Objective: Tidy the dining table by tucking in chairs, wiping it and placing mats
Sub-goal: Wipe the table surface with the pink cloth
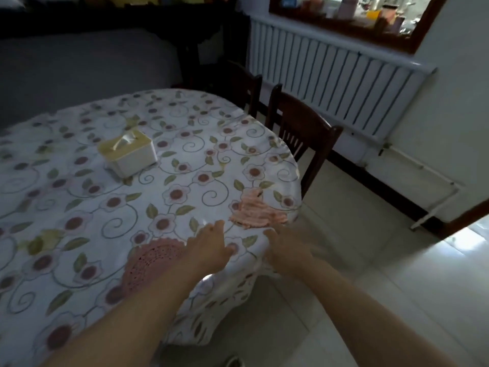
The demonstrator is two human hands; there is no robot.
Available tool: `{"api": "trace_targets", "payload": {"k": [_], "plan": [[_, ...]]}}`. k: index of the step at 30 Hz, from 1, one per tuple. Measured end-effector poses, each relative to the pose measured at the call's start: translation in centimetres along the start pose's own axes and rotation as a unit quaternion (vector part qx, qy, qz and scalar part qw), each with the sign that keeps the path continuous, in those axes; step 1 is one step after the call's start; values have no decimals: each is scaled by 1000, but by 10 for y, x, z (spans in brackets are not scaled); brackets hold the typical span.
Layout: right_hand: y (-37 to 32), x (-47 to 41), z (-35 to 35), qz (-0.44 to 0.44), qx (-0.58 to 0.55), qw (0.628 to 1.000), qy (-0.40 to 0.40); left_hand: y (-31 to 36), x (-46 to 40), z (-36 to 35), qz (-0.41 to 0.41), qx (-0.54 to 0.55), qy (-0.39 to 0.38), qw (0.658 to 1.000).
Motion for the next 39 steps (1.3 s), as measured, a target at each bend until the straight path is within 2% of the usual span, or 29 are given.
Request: {"api": "trace_targets", "payload": {"k": [4,8,15,19,22,23,25,26,27,28,29,30,35,39], "plan": [[14,-55,3,21,-2,1000,8,-1,-50,-6,15,-14,-9,1000],[20,-105,-9,27,-11,999,-24,-6,-91,-5,44,-21,-4,999],[15,-189,-32,90,-87,991,-54,-24,-151,-15,116,11,1,993],[15,-225,-54,103,-25,992,-69,-31,-175,-17,158,22,17,987],[7,-234,-56,108,-85,980,-143,-35,-187,-15,178,34,21,983],[0,-234,-50,148,-78,979,-120,-37,-191,-14,184,36,22,982],[-2,-247,-38,183,-6,974,-133,-40,-198,-10,191,39,24,981],[2,-261,-13,127,-68,986,-82,-41,-202,-6,191,37,24,981],[4,-260,-8,90,-173,976,-95,-43,-207,0,187,33,26,981],[14,-270,3,39,-240,969,-45,-44,-212,6,182,31,29,982],[14,-284,9,41,-225,973,-18,-46,-218,12,176,31,36,983],[11,-292,27,50,-268,962,20,-48,-224,19,170,31,44,984],[-7,-313,90,85,-258,951,144,-69,-252,48,157,28,94,983],[-14,-346,82,73,-197,968,140,-86,-270,58,121,23,108,987]]}}
Point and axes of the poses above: each hand's wrist, its own x-axis away from the middle knuckle, its own z-axis out of the back of the hand, y = z × x, the point moved 9 cm from there along -x, towards the middle knuckle, and after that the axes turned 7 degrees about -z, right-handed, at the moved point
